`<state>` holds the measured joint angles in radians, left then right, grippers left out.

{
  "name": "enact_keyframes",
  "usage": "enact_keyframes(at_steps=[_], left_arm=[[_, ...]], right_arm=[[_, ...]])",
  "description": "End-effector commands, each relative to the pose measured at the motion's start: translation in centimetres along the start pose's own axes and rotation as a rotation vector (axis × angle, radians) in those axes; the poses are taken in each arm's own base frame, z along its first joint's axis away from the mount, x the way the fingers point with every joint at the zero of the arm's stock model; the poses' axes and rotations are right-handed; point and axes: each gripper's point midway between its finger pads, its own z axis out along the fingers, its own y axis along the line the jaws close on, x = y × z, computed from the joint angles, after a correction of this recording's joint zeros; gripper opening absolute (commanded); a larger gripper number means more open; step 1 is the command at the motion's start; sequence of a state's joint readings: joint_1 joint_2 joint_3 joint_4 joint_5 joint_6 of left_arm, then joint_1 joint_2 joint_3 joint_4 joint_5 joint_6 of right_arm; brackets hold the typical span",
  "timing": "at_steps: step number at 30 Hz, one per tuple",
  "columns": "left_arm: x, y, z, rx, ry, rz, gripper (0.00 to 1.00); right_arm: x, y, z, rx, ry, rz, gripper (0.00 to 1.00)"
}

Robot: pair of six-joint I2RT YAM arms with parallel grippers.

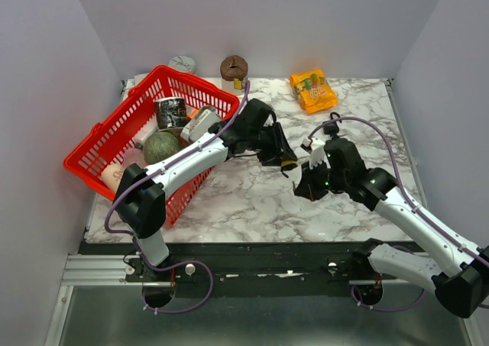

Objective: Unlock with the key

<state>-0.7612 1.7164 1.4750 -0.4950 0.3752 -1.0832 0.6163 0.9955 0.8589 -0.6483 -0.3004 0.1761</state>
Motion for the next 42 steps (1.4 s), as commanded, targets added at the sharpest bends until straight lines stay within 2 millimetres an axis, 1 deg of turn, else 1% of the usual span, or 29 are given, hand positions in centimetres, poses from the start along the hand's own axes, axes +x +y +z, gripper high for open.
enact_keyframes(at_steps=[1, 6, 10, 16, 23, 27, 33, 42], left_arm=[[-0.5, -2.2, -1.8, 0.072, -0.042, 0.016, 0.00], [-0.4, -2.4, -1.8, 0.095, -0.038, 0.023, 0.00], [-0.3, -2.4, -1.8, 0.097, -0.038, 0.024, 0.00], [-0.3, -2.4, -1.9, 0.100, -0.036, 0.024, 0.00], [-0.3, -2.5, -1.7, 0.103, -0.032, 0.028, 0.00], [-0.3, -2.7, -1.7, 0.114, -0.033, 0.033, 0.00], [-0.4, -2.8, -1.8, 0.119, -0.034, 0.034, 0.00], [-0.5, -2.8, -1.7, 0.111, -0.039, 0.041, 0.00]], right_arm=[[-1.7, 1.1, -0.9, -0.015, -0.003, 0.049, 0.01], [-2.2, 1.5, -0.7, -0.041, 0.036, 0.078, 0.01], [-2.4, 1.0, -0.3, -0.042, 0.055, 0.107, 0.01], [-3.1, 0.4, -0.3, -0.054, 0.049, 0.143, 0.01], [-4.3, 0.4, -0.3, -0.080, 0.029, 0.159, 0.01], [-4.7, 0.2, -0.2, -0.106, 0.038, 0.190, 0.01], [-4.6, -0.3, 0.2, -0.117, 0.055, 0.230, 0.01], [-5.5, -1.4, 0.4, -0.104, 0.048, 0.287, 0.01]])
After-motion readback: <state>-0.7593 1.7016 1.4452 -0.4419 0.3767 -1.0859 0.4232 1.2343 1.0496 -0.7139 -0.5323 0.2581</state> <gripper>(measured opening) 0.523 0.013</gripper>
